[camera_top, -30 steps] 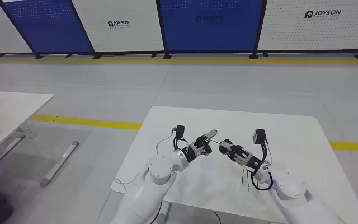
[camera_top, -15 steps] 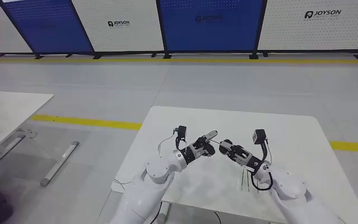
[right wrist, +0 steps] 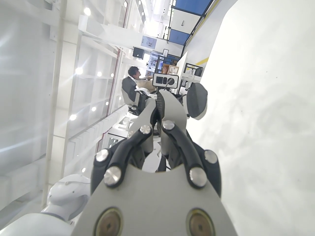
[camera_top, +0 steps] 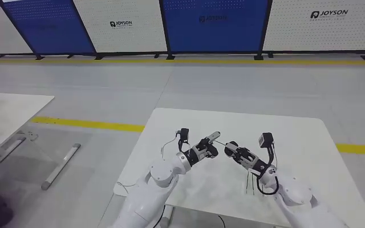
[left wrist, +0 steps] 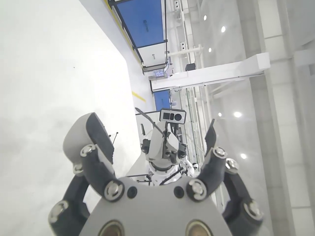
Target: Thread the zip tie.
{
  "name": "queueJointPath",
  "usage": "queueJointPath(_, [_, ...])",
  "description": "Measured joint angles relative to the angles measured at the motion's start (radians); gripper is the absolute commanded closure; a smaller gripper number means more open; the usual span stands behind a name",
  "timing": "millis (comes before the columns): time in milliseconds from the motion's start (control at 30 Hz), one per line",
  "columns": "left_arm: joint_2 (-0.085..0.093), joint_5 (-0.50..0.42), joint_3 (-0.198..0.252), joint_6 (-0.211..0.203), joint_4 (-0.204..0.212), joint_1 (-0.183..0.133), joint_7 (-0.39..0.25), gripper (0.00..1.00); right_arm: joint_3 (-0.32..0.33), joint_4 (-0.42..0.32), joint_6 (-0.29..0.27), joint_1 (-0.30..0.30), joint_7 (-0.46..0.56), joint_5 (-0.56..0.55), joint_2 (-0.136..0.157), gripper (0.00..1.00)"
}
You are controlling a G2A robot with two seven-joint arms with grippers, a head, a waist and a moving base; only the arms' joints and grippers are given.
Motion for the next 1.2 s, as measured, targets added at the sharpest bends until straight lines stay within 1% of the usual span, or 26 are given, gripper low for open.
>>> queueJointPath(33, [0.001, -0.004, -0.001, -0.002, 0.004, -0.001, -0.003, 0.78, 0.002, 0.004, -0.003, -0.001, 0.001, 0.004, -0.001, 1.0])
queueJointPath(100, [0.003, -0.01, -0.001, -0.007, 0.01, -0.003, -0.007, 0.85, 0.005, 0.012, -0.006, -0.001, 0.004, 0.006, -0.005, 1.0])
queueJointPath(133, [0.004, -0.012, 0.0, -0.01, 0.011, -0.004, -0.009, 0.96, 0.006, 0.015, -0.006, -0.001, 0.005, 0.005, -0.006, 1.0])
queueJointPath(167, [0.005, -0.015, 0.001, -0.013, 0.013, -0.004, -0.013, 1.0, 0.007, 0.017, -0.005, 0.0, 0.007, 0.003, -0.007, 1.0])
queueJointPath(433, [0.012, -0.021, 0.014, -0.033, 0.011, -0.008, -0.027, 1.0, 0.015, 0.018, 0.009, -0.001, 0.015, -0.013, -0.013, 1.0])
queueJointPath(700, [0.022, -0.018, 0.015, -0.048, -0.003, 0.001, -0.041, 1.0, 0.015, 0.018, 0.009, -0.001, 0.015, -0.013, -0.013, 1.0])
queueJointPath(833, [0.026, -0.019, 0.017, -0.051, -0.005, 0.002, -0.041, 1.0, 0.015, 0.018, 0.009, -0.001, 0.015, -0.013, -0.013, 1.0])
queueJointPath(1200, [0.036, -0.014, 0.024, -0.076, -0.009, 0.004, -0.037, 1.0, 0.015, 0.018, 0.009, -0.001, 0.015, -0.013, -0.013, 1.0])
